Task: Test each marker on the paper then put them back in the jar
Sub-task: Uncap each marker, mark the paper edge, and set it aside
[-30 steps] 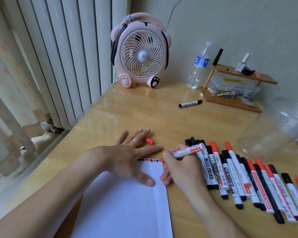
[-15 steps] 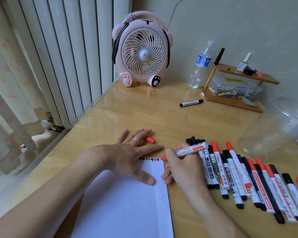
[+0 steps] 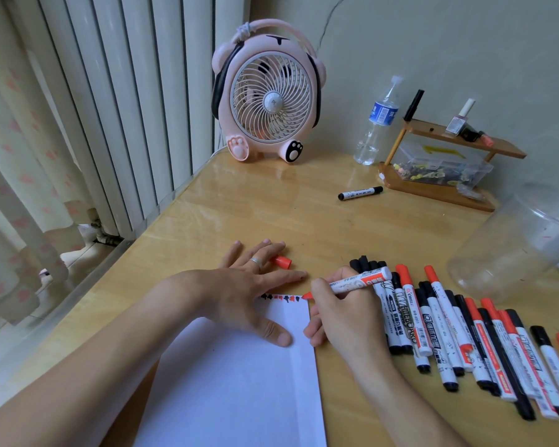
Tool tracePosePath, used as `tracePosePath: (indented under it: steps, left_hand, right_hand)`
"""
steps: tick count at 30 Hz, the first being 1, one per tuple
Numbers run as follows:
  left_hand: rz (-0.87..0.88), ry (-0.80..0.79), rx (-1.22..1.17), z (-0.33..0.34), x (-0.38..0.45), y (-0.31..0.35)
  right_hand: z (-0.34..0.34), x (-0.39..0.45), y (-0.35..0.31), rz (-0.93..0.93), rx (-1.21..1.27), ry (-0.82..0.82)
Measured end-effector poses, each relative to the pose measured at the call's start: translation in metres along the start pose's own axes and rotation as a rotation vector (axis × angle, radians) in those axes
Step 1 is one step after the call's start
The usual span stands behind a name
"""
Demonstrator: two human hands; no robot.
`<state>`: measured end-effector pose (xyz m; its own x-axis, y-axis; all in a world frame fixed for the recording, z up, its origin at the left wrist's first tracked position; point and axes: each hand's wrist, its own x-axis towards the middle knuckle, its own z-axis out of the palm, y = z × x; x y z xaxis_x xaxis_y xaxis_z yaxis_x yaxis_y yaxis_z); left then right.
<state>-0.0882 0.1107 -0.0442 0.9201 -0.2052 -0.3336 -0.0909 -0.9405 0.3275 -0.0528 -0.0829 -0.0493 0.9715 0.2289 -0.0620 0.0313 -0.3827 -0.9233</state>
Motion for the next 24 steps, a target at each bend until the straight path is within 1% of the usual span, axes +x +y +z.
tracePosePath:
  steps: [8,12,15,18,22,24]
  left_hand:
    - [0.014,0.008,0.003,0.001,0.001,-0.002]
    - [0.028,0.015,-0.005,0.002,0.002,-0.004]
    - [0.052,0.063,-0.038,0.002,0.002,-0.006]
    - [0.051,0.16,-0.02,-0.001,0.002,-0.005]
    - [0.056,0.386,-0.03,-0.002,0.007,-0.004]
    - [0.087,0.504,-0.034,-0.001,0.013,-0.007]
  right_hand:
    - [-0.001,0.001,0.0,0.004,-0.018,-0.022]
    - [-0.001,0.0,0.0,0.0,0.066,0.043]
    - [-0.002,0.0,0.0,-0.013,0.138,0.062]
    - [-0.004,-0.001,0.001,-0.026,0.194,0.04]
    - [-0.008,-0.002,0.001,-0.069,0.274,0.007]
    - [-0.009,-0.003,0.0,-0.099,0.309,-0.031]
